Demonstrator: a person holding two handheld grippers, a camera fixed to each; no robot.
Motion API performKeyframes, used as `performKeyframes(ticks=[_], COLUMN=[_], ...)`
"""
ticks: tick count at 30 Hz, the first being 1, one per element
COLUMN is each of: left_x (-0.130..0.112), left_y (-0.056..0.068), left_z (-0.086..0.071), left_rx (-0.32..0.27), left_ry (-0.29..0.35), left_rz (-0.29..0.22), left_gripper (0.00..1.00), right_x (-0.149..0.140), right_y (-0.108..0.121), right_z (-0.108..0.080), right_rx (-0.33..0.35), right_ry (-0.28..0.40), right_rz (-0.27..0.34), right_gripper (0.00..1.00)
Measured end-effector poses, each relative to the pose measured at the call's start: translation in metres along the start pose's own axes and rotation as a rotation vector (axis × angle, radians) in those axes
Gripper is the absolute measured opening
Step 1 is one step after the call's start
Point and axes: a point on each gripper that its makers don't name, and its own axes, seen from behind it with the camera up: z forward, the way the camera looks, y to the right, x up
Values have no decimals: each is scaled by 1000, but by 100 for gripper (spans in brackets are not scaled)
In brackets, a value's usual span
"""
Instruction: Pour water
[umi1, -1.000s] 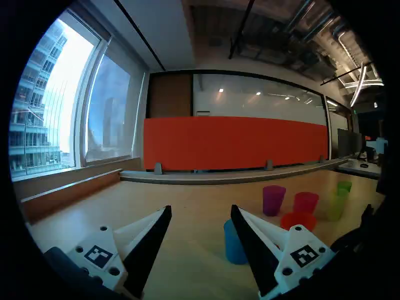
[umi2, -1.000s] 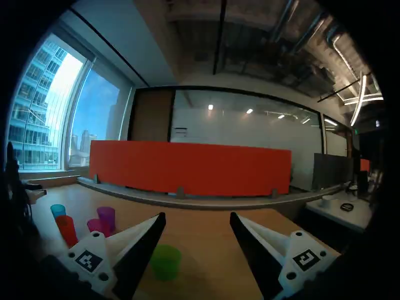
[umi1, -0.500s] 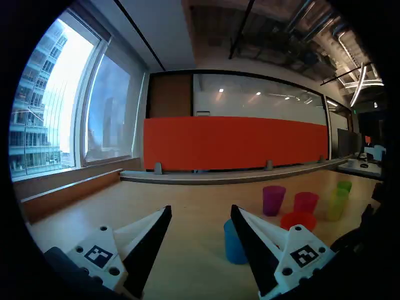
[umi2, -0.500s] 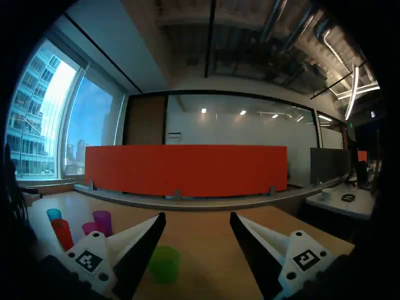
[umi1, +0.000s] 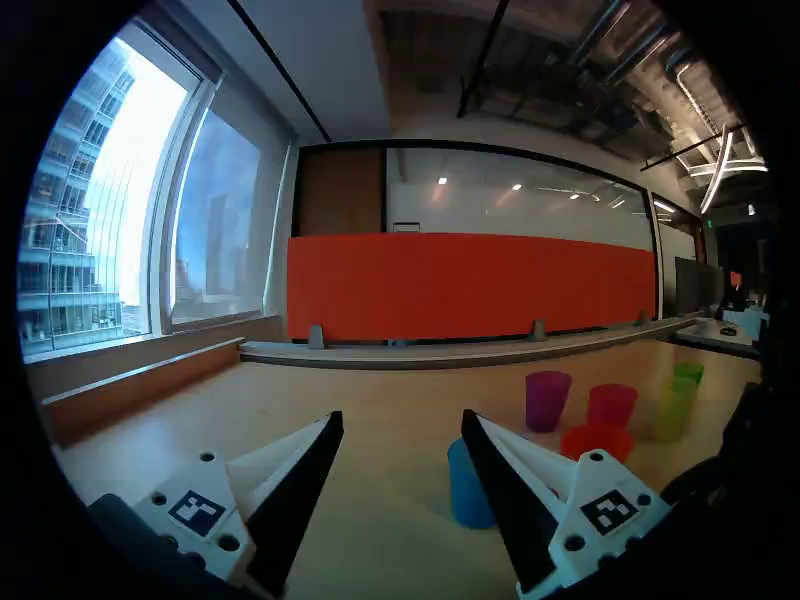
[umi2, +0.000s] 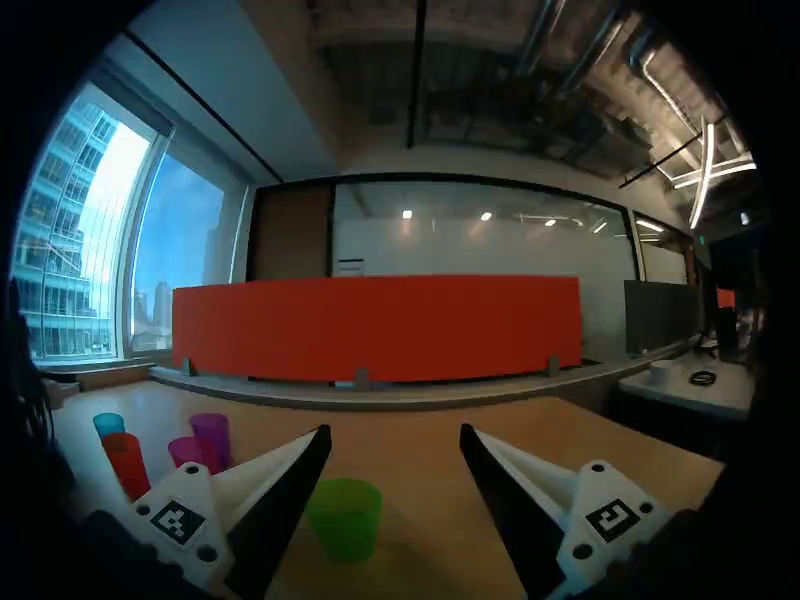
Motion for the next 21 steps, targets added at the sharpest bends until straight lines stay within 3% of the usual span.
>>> performKeyframes(ticks=[21], left_x=[0], left_y=[0], left_z=[0], left_rx=[0], left_ry=[0], left_rz=[0], left_gripper=[87], right_x=[-21], right_y=[-7], right_z=[0], right_rx=[0], right_ry=[-20], right_rz=[19], right_gripper=[99])
